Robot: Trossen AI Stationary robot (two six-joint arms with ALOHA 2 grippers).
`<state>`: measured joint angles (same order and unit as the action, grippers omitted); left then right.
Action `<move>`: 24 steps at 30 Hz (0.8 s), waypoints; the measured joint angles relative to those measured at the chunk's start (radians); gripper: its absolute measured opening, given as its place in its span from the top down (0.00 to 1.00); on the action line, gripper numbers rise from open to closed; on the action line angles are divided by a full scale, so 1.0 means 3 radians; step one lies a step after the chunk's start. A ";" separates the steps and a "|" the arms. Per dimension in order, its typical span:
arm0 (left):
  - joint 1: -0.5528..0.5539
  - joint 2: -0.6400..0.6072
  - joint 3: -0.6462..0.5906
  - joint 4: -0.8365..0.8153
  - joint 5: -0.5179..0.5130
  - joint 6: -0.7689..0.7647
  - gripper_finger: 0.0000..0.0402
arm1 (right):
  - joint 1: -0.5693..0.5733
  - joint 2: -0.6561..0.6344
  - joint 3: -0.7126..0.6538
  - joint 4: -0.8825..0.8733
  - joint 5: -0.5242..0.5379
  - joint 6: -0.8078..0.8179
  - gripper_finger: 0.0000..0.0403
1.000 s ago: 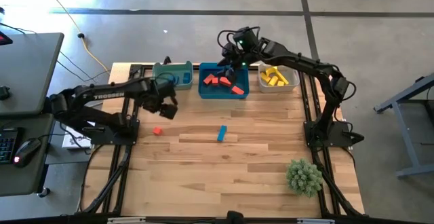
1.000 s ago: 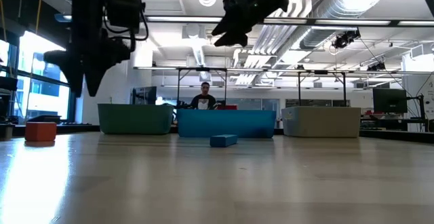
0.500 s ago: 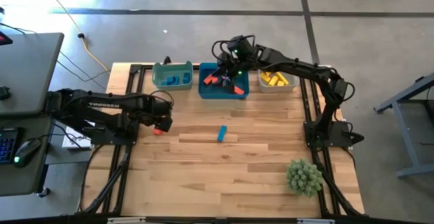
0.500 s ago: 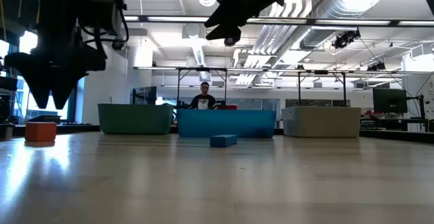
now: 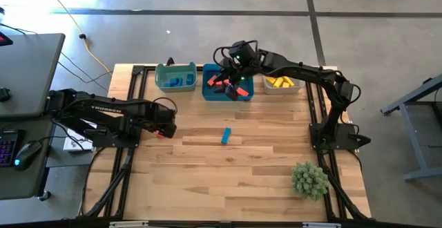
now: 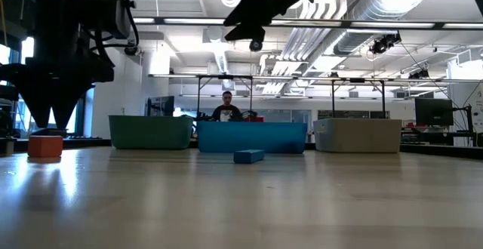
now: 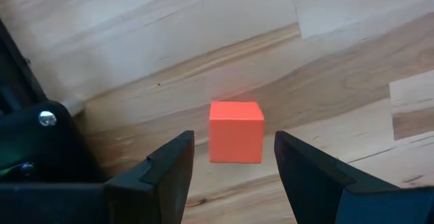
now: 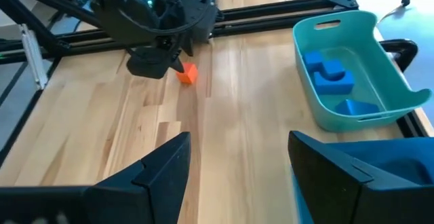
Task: Sort & place blocks by color
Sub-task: Put the orange block into the blue bin
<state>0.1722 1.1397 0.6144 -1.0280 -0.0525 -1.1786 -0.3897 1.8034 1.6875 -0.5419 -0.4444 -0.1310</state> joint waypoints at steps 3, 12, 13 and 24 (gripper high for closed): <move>-0.0027 0.0001 0.0000 0.0005 -0.0012 -0.0056 0.51 | 0.0001 0.0000 0.0000 0.0000 0.0039 0.0001 0.41; -0.0057 0.0001 0.0000 0.0035 -0.0074 -0.0077 0.51 | 0.0000 0.0000 0.0000 0.0000 0.0115 0.0000 0.41; -0.0057 0.0003 0.0000 0.0035 -0.0075 -0.0077 0.51 | 0.0000 0.0000 0.0000 0.0000 0.0115 0.0000 0.41; -0.0056 0.0065 0.0000 0.0035 -0.0049 -0.0037 0.52 | 0.0000 0.0000 0.0000 0.0000 0.0115 0.0000 0.41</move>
<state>0.1556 1.1593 0.6144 -1.0176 -0.0672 -1.1896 -0.3897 1.8034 1.6875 -0.5419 -0.4099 -0.1310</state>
